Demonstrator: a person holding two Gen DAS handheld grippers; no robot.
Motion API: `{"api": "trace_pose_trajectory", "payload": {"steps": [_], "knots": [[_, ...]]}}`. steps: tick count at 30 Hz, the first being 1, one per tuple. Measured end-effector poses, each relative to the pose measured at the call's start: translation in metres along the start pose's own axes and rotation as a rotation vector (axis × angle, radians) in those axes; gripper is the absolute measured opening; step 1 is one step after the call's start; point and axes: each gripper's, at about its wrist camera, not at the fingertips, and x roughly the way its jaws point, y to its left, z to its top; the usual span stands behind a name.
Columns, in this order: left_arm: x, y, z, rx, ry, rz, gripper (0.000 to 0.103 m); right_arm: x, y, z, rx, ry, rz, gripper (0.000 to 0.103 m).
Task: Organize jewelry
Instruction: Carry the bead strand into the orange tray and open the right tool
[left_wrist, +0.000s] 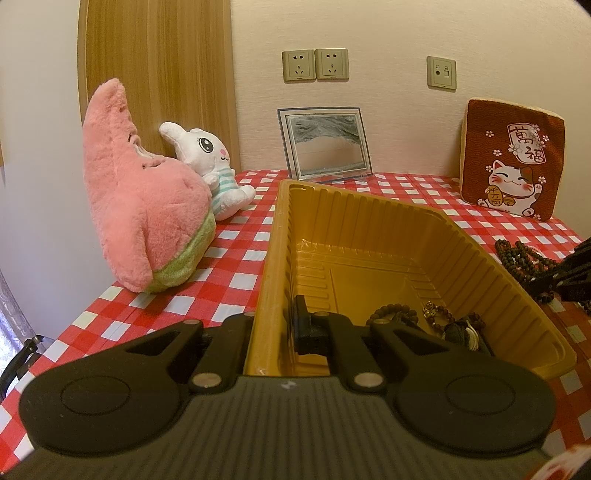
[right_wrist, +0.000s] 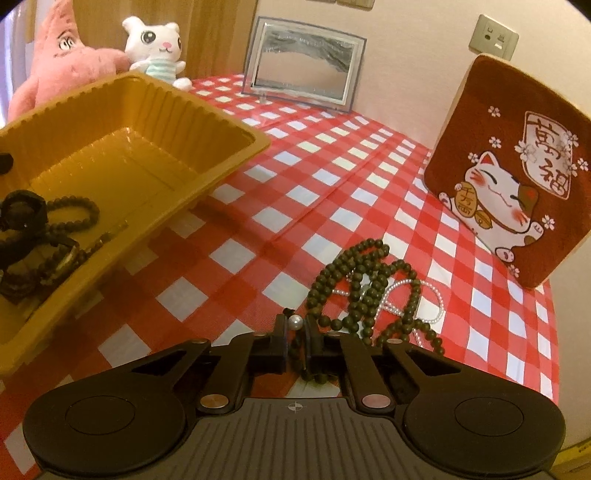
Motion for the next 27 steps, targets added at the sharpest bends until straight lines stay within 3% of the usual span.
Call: {"api": "trace_pose_trajectory", "payload": {"steps": [8, 16, 23, 27], "knots": [[0.000, 0.000, 0.000, 0.000, 0.000, 0.000, 0.006, -0.024, -0.001, 0.018, 0.056, -0.080, 0.050, 0.008], [0.000, 0.000, -0.001, 0.001, 0.000, 0.001, 0.006, -0.052, 0.021, 0.044, 0.137, -0.154, 0.238, 0.008], [0.000, -0.001, -0.002, 0.001, -0.002, 0.000, 0.006, -0.060, 0.052, 0.050, 0.143, -0.064, 0.408, 0.008], [0.000, -0.001, -0.002, -0.002, -0.003, 0.000, 0.006, -0.058, 0.067, 0.041, 0.101, 0.004, 0.457, 0.008]]}}
